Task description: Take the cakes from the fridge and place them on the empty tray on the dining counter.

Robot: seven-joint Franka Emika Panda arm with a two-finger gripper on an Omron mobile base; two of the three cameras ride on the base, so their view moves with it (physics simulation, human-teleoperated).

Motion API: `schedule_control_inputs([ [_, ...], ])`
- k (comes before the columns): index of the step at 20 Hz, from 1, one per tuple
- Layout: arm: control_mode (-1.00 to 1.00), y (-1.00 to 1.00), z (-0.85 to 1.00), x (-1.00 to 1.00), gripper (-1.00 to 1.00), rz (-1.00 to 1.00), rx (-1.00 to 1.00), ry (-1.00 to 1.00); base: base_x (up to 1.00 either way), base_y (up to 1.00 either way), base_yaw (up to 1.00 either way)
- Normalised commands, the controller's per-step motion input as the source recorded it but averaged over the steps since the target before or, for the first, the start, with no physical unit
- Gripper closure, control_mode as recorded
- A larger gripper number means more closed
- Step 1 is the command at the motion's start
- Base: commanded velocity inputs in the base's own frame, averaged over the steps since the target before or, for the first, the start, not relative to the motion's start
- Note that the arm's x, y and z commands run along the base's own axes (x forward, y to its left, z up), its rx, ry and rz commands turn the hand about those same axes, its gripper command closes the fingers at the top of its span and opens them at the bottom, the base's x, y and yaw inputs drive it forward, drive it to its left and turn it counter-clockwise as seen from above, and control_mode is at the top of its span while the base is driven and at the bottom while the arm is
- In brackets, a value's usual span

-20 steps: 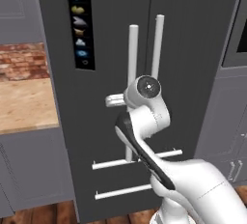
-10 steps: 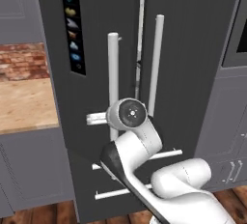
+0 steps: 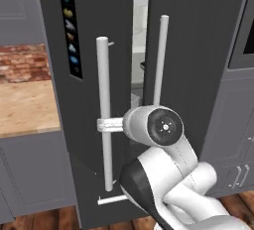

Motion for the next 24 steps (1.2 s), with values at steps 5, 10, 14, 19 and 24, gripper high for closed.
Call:
schedule_control_inputs([
  [5,-1.00,-1.00,0.81,-0.55,-1.00,0.00,0.18,-0.02,0.00,0.00,0.00],
  [10,-1.00,-1.00,0.33,0.10,-1.00,0.00,0.30,0.02,0.00,0.00,0.00],
  [14,-1.00,-0.55,-0.09,0.73,-1.00,0.03,0.32,0.09,0.00,0.00,0.00],
  [19,-1.00,-0.03,-0.33,0.99,-1.00,0.05,0.33,0.22,0.00,0.00,0.00],
  [24,-1.00,0.01,-0.45,1.00,-1.00,0.06,0.31,0.32,0.00,0.00,0.00],
])
